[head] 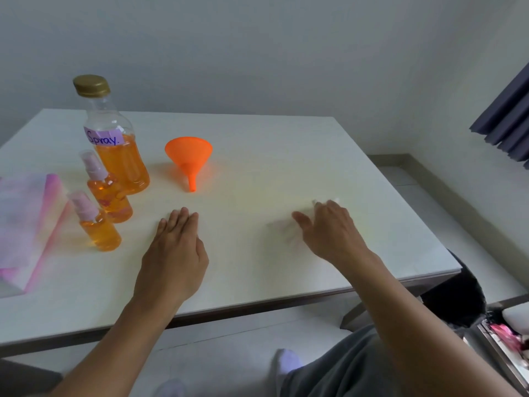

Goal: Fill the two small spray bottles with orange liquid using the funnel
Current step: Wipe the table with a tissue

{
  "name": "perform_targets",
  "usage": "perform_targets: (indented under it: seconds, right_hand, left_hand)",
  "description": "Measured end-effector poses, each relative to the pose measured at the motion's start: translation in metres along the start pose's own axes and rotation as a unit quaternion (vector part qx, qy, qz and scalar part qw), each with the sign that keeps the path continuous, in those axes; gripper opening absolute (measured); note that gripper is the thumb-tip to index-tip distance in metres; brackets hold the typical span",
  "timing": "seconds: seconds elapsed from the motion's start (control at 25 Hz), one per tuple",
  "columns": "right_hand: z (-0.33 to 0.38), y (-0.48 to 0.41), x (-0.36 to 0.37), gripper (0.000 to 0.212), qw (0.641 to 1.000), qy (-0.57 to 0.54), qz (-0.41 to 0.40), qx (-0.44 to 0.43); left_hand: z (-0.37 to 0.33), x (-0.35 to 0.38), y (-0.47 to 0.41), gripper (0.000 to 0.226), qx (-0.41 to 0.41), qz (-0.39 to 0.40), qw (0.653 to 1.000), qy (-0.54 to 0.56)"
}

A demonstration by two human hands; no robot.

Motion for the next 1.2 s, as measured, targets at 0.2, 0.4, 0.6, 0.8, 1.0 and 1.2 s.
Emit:
perform_targets:
  seconds: [0.2,0.4,0.6,0.8,1.0,1.2]
  right_hand:
    - [0.016,-0.002,0.029,0.076,0.992,0.071,0.040,-0.098]
    - [-0.059,-0.027,0.000,0.057,0.984,0.109,0.005,-0.143]
    - [-0.084,-0.072,-0.019,0.045,0.998,0.048,-0.032,0.011]
    - [0.064,-0.071,0.041,0.056,0.978,0.045,0.016,-0.205]
    - [0.053,-0.061,0.043,0.058,0.938,0.044,0.038,-0.342]
    - [-0.010,-0.113,0.011,0.060,0.995,0.027,-0.021,-0.095]
  left_hand:
    - [0.000,-0.001,0.000,0.054,0.003,0.001,1.000,-0.005]
    - [0.000,0.000,0.001,0.054,-0.002,0.005,1.000,0.002]
    - [-0.002,0.000,0.000,0.054,-0.006,-0.002,1.000,-0.006]
    - [-0.002,-0.001,0.001,0.054,-0.011,0.001,1.000,0.007]
    - [0.002,-0.001,0.001,0.054,0.004,0.006,1.000,0.011]
    - [-0.004,-0.003,0.000,0.053,-0.005,-0.008,1.000,0.005]
Point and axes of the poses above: each hand's wrist, its own y-axis away from the middle knuckle, its own x-axis out of the palm, z = x × y, the point moved 6 cm from there along -y, towards the middle knuckle, and after that the axes turned 2 degrees about z, right-handed, at the moved point
